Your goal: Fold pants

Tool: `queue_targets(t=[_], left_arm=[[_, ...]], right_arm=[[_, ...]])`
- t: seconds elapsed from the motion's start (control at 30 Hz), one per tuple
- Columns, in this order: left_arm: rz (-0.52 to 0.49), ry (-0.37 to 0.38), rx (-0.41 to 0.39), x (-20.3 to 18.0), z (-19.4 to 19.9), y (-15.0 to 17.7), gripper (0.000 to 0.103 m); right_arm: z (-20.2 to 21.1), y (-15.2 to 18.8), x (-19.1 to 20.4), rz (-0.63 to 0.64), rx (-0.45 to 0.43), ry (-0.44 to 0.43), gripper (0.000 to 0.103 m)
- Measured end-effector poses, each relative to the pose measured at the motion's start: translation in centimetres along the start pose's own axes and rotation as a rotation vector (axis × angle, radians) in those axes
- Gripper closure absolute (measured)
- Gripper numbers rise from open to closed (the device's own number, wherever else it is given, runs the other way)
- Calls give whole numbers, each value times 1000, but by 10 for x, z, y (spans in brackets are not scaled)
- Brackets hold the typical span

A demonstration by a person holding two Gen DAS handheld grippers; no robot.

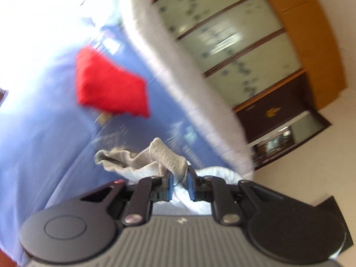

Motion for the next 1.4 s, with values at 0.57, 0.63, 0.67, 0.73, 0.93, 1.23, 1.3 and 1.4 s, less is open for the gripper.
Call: queue_targets(t=[0.57,0.63,0.67,0.73,0.93,1.23,1.3,1.4], left_arm=[[381,-421,107,217,13,52,91],[329,-426,94,206,9,48,91],[301,-432,89,200,7,47,90],[260,-451,92,192,6,48,88],[213,-470,25,185,48,36,77],[131,-461,-48,170,24,-14,60],[96,-436,-14,162,-17,-21,49],[72,-399,69,155,-85,-29,40]], right_arm=[[137,180,-154,-141,344,369,94],[132,162,-136,-34,322,376,94],[127,155,-126,-3,318,351,94],[101,147,-104,33,321,276,93],[23,164,-31,192,440,70,80],[-90,244,15,151,658,-18,59],[-114,257,12,124,678,12,51],[-130,273,10,48,712,39,49]])
Point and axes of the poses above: each gripper's, at about its wrist camera, not at the fingertips, and z roughly against the way its jaws point, x to its left, y to its underside, the point moved 5 cm from there along -z, roughly the way its jaws point, and after that the axes turned 15 degrees about z, right-handed, at the moved point
